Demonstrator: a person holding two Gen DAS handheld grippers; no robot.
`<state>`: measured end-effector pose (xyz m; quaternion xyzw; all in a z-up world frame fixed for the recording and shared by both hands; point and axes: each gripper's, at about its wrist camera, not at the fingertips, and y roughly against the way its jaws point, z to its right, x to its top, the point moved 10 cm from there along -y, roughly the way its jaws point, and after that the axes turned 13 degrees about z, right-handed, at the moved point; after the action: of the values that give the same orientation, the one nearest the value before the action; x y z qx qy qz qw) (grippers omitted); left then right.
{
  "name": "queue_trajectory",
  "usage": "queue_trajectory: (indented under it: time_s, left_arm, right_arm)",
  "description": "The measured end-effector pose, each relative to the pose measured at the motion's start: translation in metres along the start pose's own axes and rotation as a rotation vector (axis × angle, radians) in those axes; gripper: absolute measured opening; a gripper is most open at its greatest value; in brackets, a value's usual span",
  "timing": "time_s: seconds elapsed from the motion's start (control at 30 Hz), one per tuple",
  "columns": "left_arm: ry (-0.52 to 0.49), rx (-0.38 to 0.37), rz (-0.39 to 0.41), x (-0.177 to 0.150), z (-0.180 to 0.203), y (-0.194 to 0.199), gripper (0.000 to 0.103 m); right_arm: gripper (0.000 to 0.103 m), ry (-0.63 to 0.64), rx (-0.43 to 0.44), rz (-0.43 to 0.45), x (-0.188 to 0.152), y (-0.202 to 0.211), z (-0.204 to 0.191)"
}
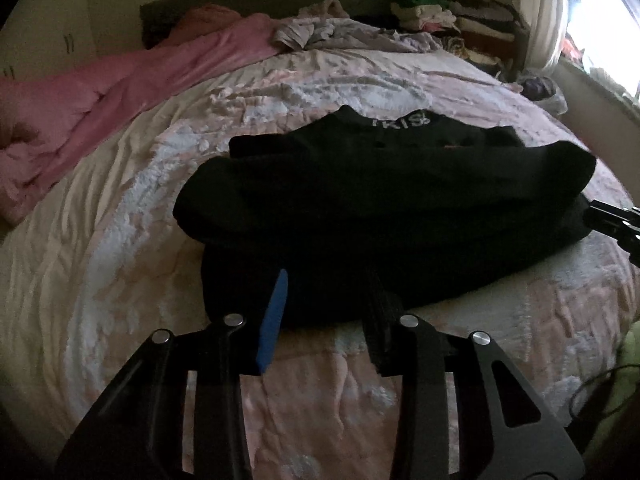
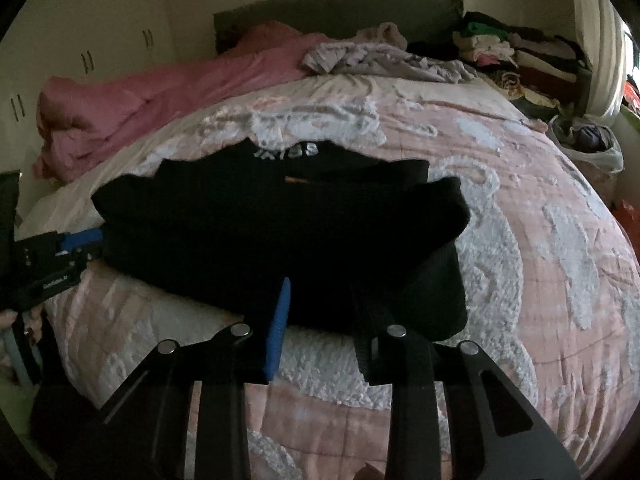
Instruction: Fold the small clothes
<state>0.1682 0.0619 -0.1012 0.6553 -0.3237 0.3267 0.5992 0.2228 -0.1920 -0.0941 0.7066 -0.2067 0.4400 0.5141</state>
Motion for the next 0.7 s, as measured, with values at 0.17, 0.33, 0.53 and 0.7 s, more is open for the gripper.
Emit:
queue_trajectory:
  time_s: [0.17, 0.33, 0.53, 0.7]
  left_arm:
    - [-0.028, 0.044, -0.005, -0.001, -0.008, -0.013, 0.027]
    - [-0.020, 0.048, -0.001, 0.002, -0.010, -0.024, 0.027]
    - [-0.012, 0.036, 0.023, 0.017, -0.009, -0.035, 0.027]
    - [0.005, 0.033, 0.034, 0.032, -0.016, -0.049, 0.027]
  right_arm:
    - [0.028, 0.012, -0.041, -0.051, -0.013, -0.016, 0.009]
    - [0.028, 0.036, -0.055, -0.082, -0.017, -0.037, 0.012]
    - [0.028, 0.064, -0.048, -0.076, -0.006, -0.055, 0.013]
    - [0.028, 0.088, -0.039, -0.057, 0.008, -0.067, 0.016]
